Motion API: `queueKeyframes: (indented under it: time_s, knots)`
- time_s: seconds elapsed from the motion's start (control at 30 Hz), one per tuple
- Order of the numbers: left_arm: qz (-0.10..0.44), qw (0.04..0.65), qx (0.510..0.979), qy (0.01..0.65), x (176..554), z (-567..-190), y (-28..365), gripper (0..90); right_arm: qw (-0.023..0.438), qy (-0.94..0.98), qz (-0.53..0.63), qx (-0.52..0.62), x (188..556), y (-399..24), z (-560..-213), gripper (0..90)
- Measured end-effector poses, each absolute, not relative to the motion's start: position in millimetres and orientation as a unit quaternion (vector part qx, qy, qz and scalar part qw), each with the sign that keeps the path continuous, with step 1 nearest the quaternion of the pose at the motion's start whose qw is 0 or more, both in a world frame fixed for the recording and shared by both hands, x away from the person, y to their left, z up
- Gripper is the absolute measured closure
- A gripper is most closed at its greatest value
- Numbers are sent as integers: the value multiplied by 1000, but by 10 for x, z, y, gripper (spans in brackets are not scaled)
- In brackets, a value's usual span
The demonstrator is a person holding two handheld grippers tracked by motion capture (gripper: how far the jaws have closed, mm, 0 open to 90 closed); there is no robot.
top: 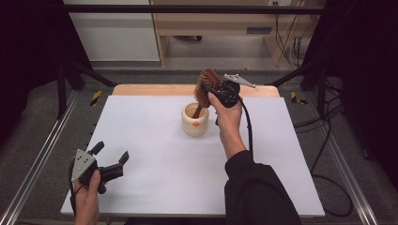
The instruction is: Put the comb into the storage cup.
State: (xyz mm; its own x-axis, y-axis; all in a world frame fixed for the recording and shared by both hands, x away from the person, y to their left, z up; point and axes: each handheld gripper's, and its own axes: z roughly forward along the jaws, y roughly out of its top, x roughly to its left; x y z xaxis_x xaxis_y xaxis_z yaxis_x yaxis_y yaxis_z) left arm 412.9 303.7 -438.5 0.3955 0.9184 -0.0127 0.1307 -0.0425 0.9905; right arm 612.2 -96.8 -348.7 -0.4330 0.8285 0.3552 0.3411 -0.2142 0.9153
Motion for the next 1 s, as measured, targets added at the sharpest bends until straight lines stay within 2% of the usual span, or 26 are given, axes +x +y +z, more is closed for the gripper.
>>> queueKeyframes:
  time_s: [1.0]
  knots:
    - [356, 552, 628, 418, 4133, -4386, 3039, 18, 181, 585, 612, 501, 6148, -957, -3631, 511]
